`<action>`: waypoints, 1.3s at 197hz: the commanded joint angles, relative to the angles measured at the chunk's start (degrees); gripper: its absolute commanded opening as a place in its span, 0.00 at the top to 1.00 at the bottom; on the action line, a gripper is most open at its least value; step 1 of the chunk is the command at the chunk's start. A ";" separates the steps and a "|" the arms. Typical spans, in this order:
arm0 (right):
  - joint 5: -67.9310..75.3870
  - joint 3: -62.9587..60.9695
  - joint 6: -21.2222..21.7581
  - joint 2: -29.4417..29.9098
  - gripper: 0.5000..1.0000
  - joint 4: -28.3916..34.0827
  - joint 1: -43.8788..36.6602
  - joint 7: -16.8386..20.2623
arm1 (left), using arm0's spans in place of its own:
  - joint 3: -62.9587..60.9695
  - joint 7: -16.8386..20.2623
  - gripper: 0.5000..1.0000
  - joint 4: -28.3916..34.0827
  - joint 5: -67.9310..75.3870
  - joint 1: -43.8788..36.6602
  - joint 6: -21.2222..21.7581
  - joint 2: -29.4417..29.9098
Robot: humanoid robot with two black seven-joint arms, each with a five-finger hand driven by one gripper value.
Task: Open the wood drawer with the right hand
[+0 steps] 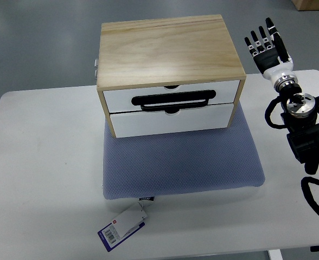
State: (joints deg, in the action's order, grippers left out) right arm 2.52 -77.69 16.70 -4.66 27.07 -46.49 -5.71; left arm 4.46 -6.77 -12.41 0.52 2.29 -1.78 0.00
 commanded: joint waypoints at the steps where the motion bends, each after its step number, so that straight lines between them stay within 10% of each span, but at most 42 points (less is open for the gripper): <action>1: 0.03 0.00 0.00 0.00 0.11 0.00 0.00 0.00 | 0.02 0.00 0.00 0.02 0.09 0.00 -0.07 0.00; 84: -0.24 0.35 0.62 -1.14 0.11 0.17 -1.76 0.09 | 0.02 0.00 0.00 0.02 -0.08 0.00 0.02 0.00; 162: -1.64 34.72 0.70 -15.65 0.11 0.88 -20.57 1.58 | 0.02 -0.09 0.00 -0.16 0.18 0.26 -0.07 0.00; 229: -17.81 82.43 5.89 -23.56 0.11 19.06 -58.08 28.20 | 0.02 0.00 0.00 -0.86 0.09 0.62 -0.07 0.00; 256: -17.73 90.17 8.09 -23.64 0.11 29.35 -68.91 31.11 | 0.11 0.00 0.00 -0.86 0.09 0.62 -0.07 0.00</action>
State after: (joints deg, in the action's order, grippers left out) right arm -14.88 6.49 23.00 -28.16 48.15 -107.07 22.93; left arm 4.49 -6.78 -13.27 0.66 2.91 -1.86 0.00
